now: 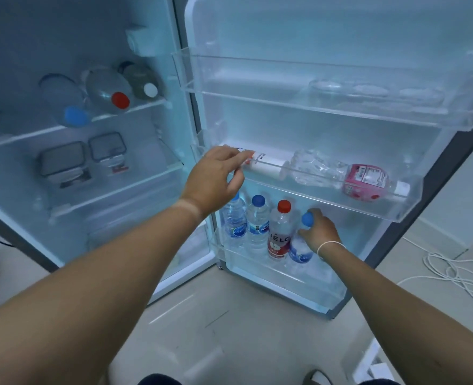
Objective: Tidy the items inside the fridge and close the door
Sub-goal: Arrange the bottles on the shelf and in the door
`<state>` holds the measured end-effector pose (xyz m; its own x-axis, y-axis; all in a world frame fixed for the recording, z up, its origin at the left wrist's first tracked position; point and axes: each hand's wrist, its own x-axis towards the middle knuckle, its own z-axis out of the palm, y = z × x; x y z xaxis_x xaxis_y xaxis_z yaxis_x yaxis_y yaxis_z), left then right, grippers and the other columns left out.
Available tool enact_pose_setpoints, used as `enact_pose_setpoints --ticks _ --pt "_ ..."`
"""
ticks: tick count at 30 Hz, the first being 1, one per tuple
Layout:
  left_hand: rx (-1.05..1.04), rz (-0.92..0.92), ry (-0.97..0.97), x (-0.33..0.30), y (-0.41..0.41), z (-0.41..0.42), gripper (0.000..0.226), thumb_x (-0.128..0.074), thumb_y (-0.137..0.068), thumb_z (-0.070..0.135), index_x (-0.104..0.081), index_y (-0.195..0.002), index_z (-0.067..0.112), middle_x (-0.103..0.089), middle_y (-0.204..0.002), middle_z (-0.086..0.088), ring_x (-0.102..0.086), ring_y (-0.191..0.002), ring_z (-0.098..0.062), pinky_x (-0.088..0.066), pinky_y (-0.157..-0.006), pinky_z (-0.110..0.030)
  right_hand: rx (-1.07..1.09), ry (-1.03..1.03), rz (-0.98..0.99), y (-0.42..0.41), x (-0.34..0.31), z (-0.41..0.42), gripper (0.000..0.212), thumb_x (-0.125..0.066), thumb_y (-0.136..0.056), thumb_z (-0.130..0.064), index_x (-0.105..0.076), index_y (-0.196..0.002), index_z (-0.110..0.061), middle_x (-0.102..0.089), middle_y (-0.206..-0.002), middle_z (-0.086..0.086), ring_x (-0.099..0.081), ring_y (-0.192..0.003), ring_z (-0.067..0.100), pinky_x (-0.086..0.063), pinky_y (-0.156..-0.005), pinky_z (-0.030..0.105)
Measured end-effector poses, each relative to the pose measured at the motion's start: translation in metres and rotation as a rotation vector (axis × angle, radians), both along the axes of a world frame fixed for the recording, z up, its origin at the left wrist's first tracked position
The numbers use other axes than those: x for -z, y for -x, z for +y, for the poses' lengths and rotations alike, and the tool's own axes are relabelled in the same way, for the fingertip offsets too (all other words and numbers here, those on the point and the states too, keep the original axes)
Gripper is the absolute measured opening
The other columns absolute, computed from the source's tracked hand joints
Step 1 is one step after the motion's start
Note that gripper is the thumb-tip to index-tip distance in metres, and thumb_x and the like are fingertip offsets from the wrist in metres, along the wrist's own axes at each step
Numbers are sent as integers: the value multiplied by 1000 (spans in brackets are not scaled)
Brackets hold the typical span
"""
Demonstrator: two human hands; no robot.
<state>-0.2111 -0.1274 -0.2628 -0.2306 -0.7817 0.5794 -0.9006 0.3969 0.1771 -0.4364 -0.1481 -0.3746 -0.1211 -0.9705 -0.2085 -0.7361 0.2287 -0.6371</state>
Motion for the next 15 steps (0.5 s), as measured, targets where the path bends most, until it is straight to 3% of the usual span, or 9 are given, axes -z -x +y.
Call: enact_pose_setpoints --ticks 5,10,13,15 --pt "-12 -6 -82 -3 2 6 55 -34 -80 30 -60 -126 16 -67 -114 -9 -56 -111 -25 -40 -98 -26 -16 -39 96 -3 -19 17 67 -54 -88 -15 -22 -146 -16 -37 -142 17 -53 -117 37 -47 -89 36" --pt "-2 51 -219 -11 5 13 48 -46 -87 24 -51 -134 24 -57 -130 -1 -44 -125 -16 -35 -105 -27 -395 -264 397 -12 -72 49 41 -50 -88 -19 -55 -127 -6 -60 -126 18 -62 -109 32 -52 -85 35" --pt "-2 122 -249 -17 6 11 37 -48 -92 31 -59 -127 26 -61 -127 1 -48 -125 -17 -35 -105 -28 -503 -122 338 -18 -115 71 30 -50 -87 -24 -70 -97 -4 -70 -97 15 -63 -78 26 -46 -64 30" --pt "-24 132 -264 -18 5 7 33 -49 -91 38 -66 -117 24 -67 -119 0 -55 -117 -20 -40 -100 -30 -491 79 279 -19 -143 83 26 -51 -88 -23 -71 -90 -7 -72 -92 11 -59 -72 22 -48 -66 30"
